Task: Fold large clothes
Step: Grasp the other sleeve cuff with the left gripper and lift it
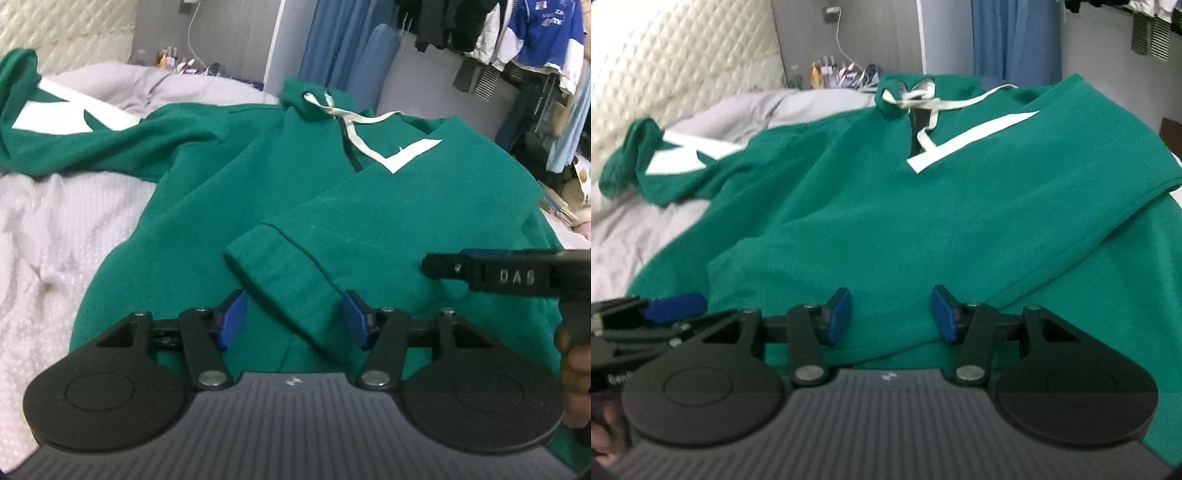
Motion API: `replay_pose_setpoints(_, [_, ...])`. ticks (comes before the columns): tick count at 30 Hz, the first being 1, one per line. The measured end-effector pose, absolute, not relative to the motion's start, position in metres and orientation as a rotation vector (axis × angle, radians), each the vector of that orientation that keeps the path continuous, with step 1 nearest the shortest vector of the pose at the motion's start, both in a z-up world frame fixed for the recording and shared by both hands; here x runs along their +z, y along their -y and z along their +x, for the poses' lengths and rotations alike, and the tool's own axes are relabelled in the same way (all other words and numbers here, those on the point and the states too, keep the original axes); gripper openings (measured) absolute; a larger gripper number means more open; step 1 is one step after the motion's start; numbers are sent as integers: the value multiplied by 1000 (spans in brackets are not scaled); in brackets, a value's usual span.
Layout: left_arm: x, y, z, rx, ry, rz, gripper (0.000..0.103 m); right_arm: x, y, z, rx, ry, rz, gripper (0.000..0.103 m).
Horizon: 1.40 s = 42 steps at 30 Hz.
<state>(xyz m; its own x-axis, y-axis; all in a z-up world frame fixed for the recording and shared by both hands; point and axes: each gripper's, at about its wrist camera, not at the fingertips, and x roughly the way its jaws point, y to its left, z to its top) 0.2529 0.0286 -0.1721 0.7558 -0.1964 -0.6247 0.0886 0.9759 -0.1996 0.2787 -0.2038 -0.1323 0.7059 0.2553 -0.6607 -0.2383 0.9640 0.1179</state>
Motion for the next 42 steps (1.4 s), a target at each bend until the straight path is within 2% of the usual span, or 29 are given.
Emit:
replay_pose_setpoints(8, [-170, -32, 251, -150, -676, -174, 64, -130, 203, 282, 263, -768, 45, 52])
replay_pose_setpoints(15, [-140, -56, 251, 75, -541, -58, 64, -118, 208, 280, 295, -744, 55, 52])
replay_pose_setpoints(18, [-131, -89, 270, 209, -524, -30, 71, -116, 204, 278, 330, -732, 41, 52])
replay_pose_setpoints(29, [-126, -220, 347, 621, -558, 456, 74, -125, 204, 293, 350, -766, 99, 52])
replay_pose_setpoints(33, [-146, -225, 376, 605, -581, 725, 75, -126, 207, 301, 350, -779, 138, 52])
replay_pose_setpoints(35, [-155, -224, 389, 625, -558, 864, 79, -128, 209, 305, 347, -783, 150, 52])
replay_pose_setpoints(40, [-154, -245, 416, 674, -653, 861, 80, -131, 211, 313, 336, -792, 177, 51])
replay_pose_setpoints(42, [-153, -251, 419, 663, -684, 860, 77, -131, 211, 316, 333, -793, 178, 52])
